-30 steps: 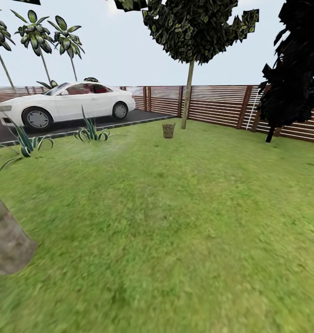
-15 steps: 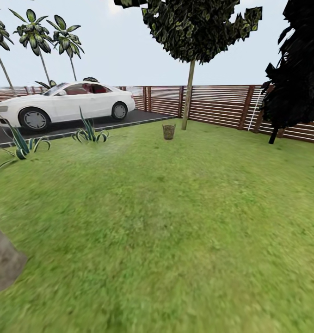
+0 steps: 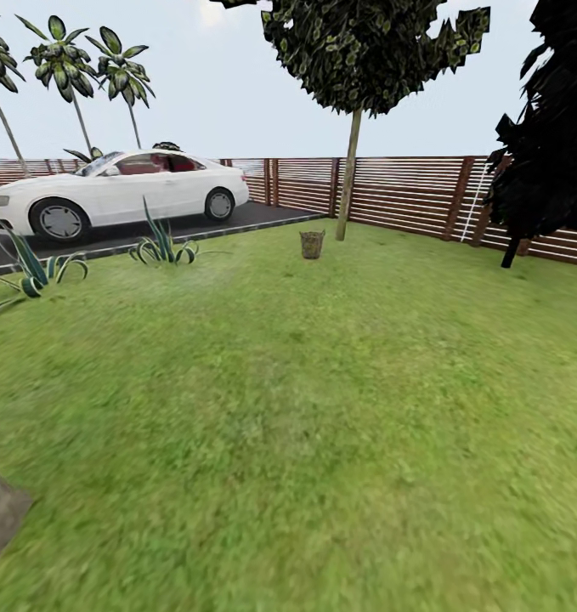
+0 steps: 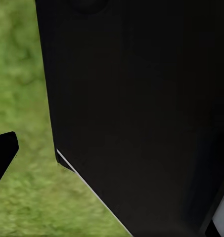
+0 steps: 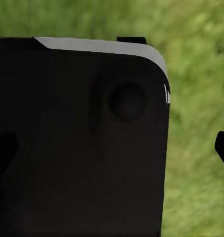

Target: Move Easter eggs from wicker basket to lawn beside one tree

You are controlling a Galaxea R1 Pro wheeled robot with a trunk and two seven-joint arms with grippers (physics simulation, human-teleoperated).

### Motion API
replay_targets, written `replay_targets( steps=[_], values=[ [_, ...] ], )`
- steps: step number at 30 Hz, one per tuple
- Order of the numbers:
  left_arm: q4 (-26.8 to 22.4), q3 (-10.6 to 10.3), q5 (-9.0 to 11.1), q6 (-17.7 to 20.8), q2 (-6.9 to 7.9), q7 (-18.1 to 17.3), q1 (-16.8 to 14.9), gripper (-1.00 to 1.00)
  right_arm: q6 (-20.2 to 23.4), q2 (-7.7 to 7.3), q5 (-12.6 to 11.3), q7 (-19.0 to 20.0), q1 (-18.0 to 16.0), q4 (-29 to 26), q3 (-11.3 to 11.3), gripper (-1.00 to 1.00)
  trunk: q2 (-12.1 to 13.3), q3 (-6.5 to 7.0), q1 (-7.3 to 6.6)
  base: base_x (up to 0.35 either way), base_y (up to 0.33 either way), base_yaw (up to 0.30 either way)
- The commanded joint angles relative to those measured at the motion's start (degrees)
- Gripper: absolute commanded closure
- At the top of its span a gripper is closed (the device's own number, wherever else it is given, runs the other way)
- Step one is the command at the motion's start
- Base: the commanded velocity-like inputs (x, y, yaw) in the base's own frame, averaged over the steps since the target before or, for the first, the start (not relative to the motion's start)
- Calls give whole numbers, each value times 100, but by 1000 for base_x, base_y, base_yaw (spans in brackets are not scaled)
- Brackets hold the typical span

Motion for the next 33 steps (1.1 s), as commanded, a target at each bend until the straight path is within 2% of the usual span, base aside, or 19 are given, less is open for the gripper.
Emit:
replay_targets(
  steps=[1,33],
  values=[
    [-9,4,3,-2,0,-4,3,-100,-19,1,2,0,-3,5,0,-100,-2,-4,3,340,0,138],
    [-9,4,3,-2,0,-4,3,-100,-14,-14,2,0,-3,5,0,-100,-2,-4,3,340,0,13]
  ],
)
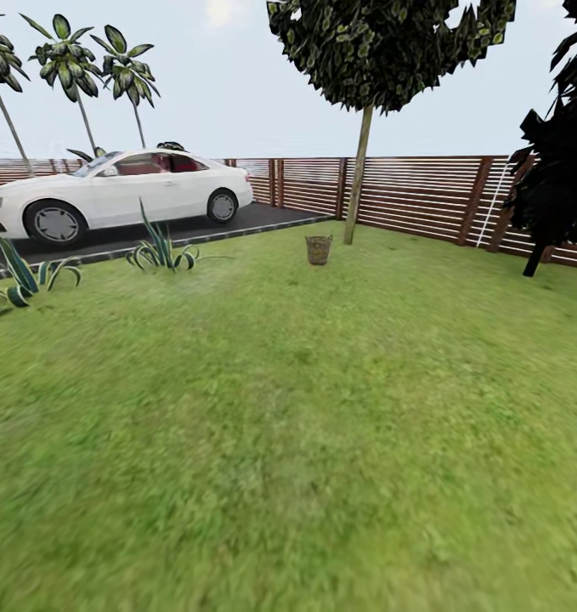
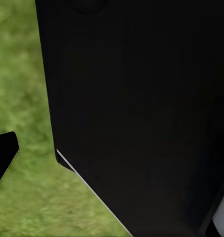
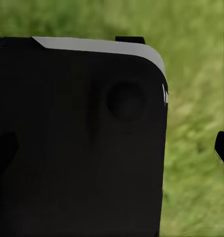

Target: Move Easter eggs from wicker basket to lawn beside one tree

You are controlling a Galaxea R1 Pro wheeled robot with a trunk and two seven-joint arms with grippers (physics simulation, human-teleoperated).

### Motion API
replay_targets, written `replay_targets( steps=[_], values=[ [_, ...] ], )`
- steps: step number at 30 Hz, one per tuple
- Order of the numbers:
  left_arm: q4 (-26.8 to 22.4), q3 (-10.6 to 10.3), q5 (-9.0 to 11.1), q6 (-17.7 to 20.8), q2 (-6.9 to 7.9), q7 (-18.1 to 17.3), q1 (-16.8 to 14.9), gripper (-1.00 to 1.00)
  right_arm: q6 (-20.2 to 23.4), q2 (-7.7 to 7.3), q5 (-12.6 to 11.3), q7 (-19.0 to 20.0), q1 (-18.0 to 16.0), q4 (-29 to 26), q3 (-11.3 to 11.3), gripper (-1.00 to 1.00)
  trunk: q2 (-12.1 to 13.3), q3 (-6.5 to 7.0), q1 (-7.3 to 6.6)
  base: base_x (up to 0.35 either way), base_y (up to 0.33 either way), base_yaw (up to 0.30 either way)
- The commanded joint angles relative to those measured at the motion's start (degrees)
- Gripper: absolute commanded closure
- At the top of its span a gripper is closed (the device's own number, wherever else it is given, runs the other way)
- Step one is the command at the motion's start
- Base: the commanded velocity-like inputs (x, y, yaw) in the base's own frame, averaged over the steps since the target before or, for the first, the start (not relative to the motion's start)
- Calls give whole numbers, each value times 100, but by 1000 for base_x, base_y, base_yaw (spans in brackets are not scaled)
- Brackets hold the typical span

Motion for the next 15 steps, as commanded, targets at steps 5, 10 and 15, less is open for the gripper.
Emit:
replay_targets(
  steps=[5,10,15],
  values=[
    [-9,4,3,-2,0,-4,3,-100,-19,-2,2,0,-3,5,0,-100,-2,-4,3,340,0,0],
    [-9,4,3,-2,0,-4,3,-100,-17,-3,2,0,-3,5,0,-100,-2,-4,3,340,0,0],
    [-8,4,3,-2,0,-4,3,-100,-19,-2,2,0,-3,5,0,-100,-2,-4,3,340,0,0]
  ],
)
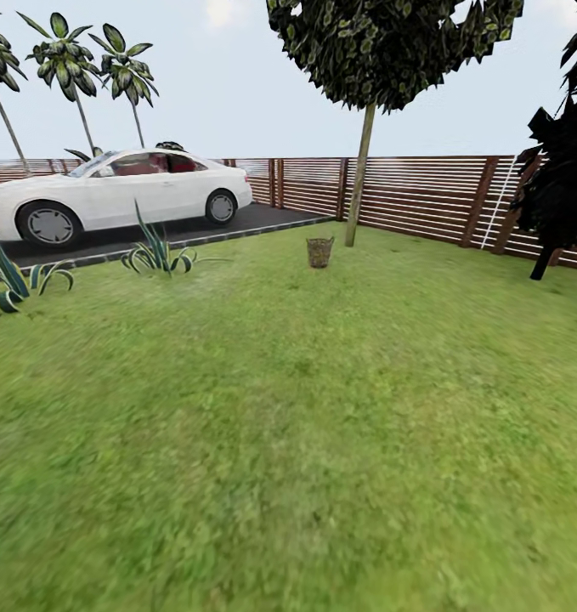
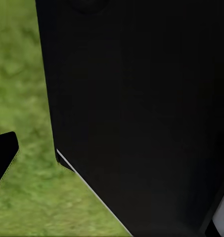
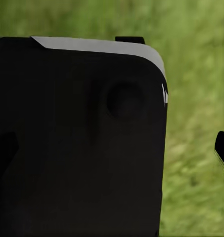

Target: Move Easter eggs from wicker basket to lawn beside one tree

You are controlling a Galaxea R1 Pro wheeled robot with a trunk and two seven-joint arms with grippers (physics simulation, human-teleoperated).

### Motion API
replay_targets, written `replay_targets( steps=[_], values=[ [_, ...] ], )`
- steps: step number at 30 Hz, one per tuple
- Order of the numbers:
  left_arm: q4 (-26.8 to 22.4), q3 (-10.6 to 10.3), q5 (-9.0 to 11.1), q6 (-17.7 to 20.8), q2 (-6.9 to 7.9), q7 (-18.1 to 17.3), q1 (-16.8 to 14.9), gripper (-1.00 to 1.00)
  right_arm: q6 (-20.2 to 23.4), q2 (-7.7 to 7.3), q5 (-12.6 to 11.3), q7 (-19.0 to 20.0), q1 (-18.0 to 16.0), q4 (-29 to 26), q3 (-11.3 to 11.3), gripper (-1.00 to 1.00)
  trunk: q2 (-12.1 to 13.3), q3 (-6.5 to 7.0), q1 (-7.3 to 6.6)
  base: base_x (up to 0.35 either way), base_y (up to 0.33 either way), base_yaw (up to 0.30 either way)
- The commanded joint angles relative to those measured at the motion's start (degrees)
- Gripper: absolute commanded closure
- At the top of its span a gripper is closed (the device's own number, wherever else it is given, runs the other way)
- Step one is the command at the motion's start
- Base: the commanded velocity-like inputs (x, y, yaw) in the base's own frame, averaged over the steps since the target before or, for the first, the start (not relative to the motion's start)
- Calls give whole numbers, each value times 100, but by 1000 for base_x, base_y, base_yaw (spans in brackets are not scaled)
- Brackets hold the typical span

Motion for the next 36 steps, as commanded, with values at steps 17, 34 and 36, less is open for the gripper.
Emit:
replay_targets(
  steps=[17,34,36],
  values=[
    [-10,4,3,-2,0,-4,3,-100,-24,0,4,0,-3,5,0,-100,-2,-4,3,340,0,0],
    [-10,4,3,-2,0,-4,3,-100,0,6,-4,0,-3,12,6,-100,-2,-4,3,340,0,0],
    [-10,4,3,-2,-1,-4,3,-100,3,8,-6,0,-3,13,7,-100,-2,-4,3,340,0,0]
  ],
)
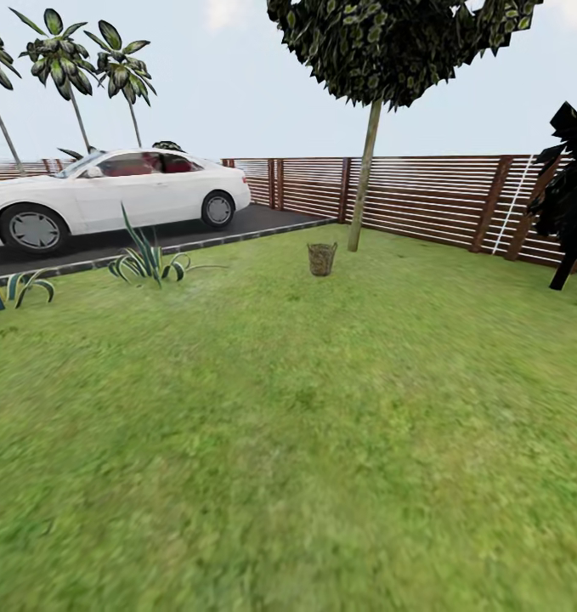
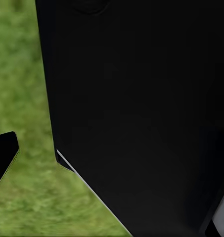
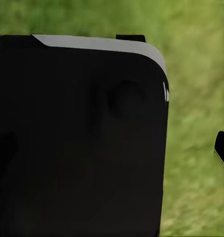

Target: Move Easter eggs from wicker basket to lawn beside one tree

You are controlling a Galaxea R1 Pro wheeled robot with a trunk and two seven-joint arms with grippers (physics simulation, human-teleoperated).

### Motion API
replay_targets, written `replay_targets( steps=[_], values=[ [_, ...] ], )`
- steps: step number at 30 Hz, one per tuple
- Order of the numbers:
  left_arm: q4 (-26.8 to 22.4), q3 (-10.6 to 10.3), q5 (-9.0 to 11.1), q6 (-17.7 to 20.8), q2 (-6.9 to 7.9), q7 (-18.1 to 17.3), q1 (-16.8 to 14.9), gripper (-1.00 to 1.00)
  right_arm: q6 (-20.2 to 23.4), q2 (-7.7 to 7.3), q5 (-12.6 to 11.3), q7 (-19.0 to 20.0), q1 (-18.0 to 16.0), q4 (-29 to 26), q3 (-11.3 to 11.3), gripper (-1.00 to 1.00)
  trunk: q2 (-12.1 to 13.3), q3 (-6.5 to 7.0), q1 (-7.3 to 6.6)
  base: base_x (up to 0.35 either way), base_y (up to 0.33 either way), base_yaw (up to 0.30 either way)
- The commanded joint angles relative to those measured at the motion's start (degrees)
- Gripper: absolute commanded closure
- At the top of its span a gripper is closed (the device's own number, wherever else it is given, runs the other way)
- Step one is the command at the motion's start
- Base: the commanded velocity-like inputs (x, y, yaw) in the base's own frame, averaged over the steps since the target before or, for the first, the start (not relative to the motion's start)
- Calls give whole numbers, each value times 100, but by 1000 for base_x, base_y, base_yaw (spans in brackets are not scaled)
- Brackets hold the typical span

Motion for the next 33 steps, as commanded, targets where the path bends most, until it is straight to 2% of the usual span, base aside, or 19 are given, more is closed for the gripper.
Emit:
replay_targets(
  steps=[1,33],
  values=[
    [-9,4,3,-2,-1,-4,3,-100,-25,1,6,0,-3,6,-2,-100,-2,-4,3,340,0,0],
    [-9,4,3,-2,1,-4,3,-100,-44,-5,9,0,-3,-3,-7,-100,-2,-4,3,340,0,0]
  ],
)
